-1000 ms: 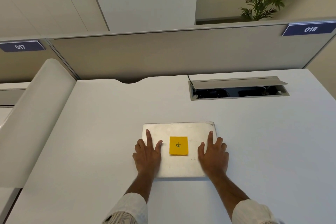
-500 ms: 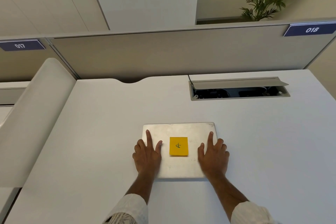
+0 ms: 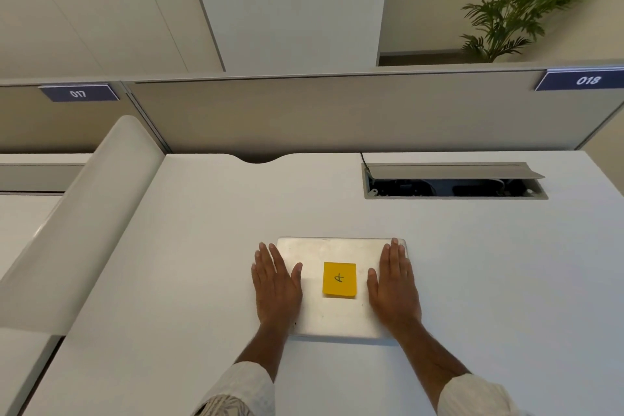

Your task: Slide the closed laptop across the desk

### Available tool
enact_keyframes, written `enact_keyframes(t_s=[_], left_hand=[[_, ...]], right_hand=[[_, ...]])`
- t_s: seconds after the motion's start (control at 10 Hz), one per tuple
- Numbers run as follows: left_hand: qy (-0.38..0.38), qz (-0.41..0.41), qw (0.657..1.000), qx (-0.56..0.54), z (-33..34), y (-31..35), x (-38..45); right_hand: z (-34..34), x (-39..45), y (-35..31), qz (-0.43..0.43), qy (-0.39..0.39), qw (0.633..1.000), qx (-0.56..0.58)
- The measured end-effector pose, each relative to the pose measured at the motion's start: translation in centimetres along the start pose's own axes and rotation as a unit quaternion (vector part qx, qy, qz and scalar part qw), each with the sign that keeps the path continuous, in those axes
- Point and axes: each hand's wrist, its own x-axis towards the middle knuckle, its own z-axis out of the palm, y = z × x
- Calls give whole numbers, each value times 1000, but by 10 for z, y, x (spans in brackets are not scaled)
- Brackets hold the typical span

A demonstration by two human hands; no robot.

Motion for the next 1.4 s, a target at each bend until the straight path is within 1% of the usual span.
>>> enact_keyframes(t_s=[0.1,0.2,0.3,0.4,0.5,0.8,1.2,1.3,1.4], left_hand=[[8,27,999,-17,-6,6,3],[4,95,995,-19,-5,10,2],[6,176,984,-19,-6,18,0],[3,209,978,-28,-9,30,-3],[-2,218,975,-34,-9,38,-8],[-6,220,975,-33,-12,44,-16],[-1,201,979,-17,-11,45,-15],[9,207,978,-15,-15,46,-11],[40,202,978,-19,-27,55,2]], right_hand=[[-4,1,-11,-15,-2,1000,16],[-4,1,-20,-32,-12,999,27],[-4,1,-28,-66,-17,998,14],[-7,0,-36,-103,-29,994,7],[-9,0,-40,-125,-31,992,0],[-14,-4,-48,-120,-26,992,12],[-15,-4,-54,-112,-14,994,12],[-14,0,-53,-116,-5,993,9],[-26,10,-60,-125,6,992,-3]])
